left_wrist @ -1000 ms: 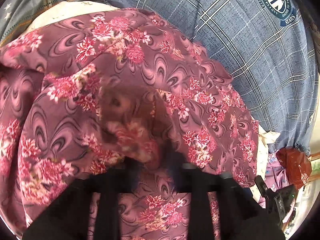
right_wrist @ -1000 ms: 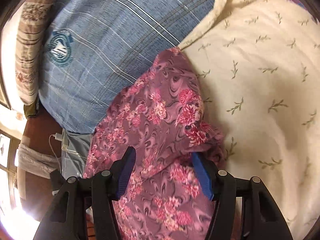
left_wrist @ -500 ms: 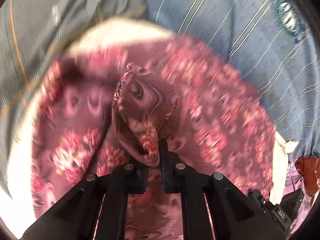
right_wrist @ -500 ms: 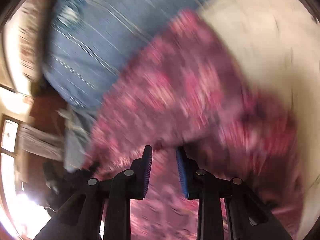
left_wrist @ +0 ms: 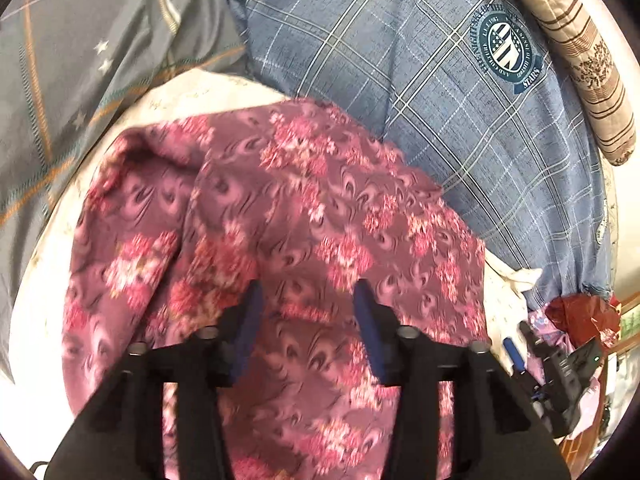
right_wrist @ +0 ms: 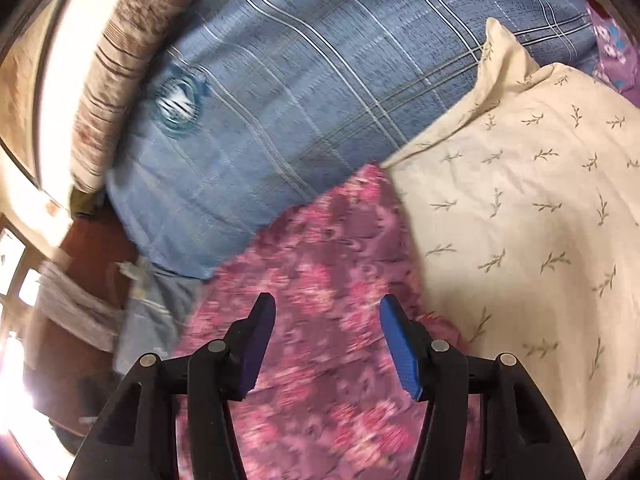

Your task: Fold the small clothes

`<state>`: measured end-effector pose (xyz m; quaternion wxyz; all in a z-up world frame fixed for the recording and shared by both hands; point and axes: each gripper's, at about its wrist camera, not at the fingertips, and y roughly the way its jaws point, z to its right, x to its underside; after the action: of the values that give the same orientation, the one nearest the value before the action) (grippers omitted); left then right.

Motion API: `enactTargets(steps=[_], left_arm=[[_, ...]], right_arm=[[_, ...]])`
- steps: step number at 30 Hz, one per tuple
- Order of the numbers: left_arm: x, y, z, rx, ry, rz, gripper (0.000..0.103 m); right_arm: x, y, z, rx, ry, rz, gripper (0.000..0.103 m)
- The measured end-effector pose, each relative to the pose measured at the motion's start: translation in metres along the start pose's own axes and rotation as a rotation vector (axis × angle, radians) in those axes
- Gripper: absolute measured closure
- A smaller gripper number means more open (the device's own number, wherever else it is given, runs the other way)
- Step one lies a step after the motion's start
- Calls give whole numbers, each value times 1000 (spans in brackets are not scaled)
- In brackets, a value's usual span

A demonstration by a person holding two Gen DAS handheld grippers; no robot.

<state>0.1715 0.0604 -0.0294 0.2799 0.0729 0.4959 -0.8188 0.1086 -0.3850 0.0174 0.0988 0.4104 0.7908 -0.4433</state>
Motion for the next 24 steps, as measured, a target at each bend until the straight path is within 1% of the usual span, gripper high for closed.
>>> enactTargets(steps=[2, 3, 4, 5, 6, 7, 8, 10, 12, 13, 14, 15, 17, 19, 21, 22, 23, 24], left_arm=[[-8, 25, 6, -30, 17, -29, 55], [-8, 35, 3, -60, 21, -57, 55], [-9, 54, 2, -93, 19, -94, 55], [-9, 70, 0, -128, 19, -111, 56], [-8, 67, 3, -143, 39, -69, 55], [-7, 65, 6, -153, 59, -53, 51], [-6, 66, 10, -157, 71, -63, 49], [-4, 62, 12, -162, 85, -76, 49], [-1, 50, 9, -141, 79, -89, 49], [1, 36, 4, -103, 66, -97, 49], [3, 25, -2, -82, 56, -93, 49], [4, 12, -9, -71, 45, -79, 49], [4, -23, -28, -57, 22, -19, 49], [4, -54, -52, -84, -3, 27, 47], [3, -75, -79, -136, -42, 43, 44], [5, -82, -93, -170, -58, 28, 42], [11, -85, -107, -180, -73, 6, 42], [17, -86, -121, -173, -101, -22, 42]], right_arm=[[5, 14, 8, 46, -23, -20, 49], [9, 23, 11, 70, -25, -35, 50], [14, 36, 18, 104, -21, -66, 52], [17, 44, 26, 126, -14, -95, 54], [20, 47, 31, 132, -25, -84, 56], [21, 45, 29, 139, -55, -61, 56], [24, 44, 27, 152, -78, -72, 56], [25, 46, 20, 193, -134, -82, 55], [26, 48, 9, 240, -183, -98, 55], [27, 46, 7, 249, -190, -103, 55], [28, 41, 5, 251, -186, -102, 53], [29, 34, 3, 239, -171, -95, 47], [31, 24, 1, 203, -139, -98, 44], [37, 18, -3, 179, -125, -121, 44], [44, 15, -10, 167, -123, -130, 44], [50, 13, -14, 153, -122, -139, 44], [54, 13, -17, 142, -117, -147, 44], [60, 13, -21, 124, -110, -158, 44]])
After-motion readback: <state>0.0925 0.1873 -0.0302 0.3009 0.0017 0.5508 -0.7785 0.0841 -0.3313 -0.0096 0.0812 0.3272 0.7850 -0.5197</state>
